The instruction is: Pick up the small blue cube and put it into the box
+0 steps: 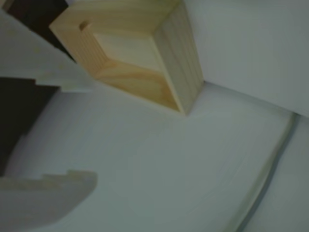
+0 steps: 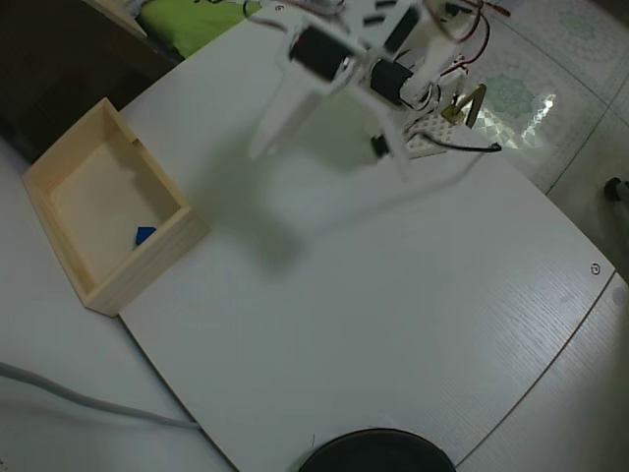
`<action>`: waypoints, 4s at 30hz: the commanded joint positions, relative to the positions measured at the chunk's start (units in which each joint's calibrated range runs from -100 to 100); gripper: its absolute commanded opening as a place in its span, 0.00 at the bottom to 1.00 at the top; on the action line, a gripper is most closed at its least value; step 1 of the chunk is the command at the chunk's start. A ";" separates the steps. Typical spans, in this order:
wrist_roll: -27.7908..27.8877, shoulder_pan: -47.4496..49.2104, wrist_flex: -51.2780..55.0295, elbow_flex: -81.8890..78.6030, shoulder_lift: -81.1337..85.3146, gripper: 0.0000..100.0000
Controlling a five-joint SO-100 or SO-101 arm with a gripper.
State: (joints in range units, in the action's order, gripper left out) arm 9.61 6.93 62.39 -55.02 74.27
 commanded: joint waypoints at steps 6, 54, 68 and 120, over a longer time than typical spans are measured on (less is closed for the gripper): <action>-0.16 -0.11 -10.05 -13.57 4.17 0.16; -6.56 -2.61 -21.44 -39.64 4.77 0.02; -6.98 -2.98 -21.27 -39.64 4.77 0.01; -6.77 -2.98 -9.71 -44.43 24.97 0.01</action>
State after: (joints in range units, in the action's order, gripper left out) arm 2.76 4.20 52.58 -98.91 98.48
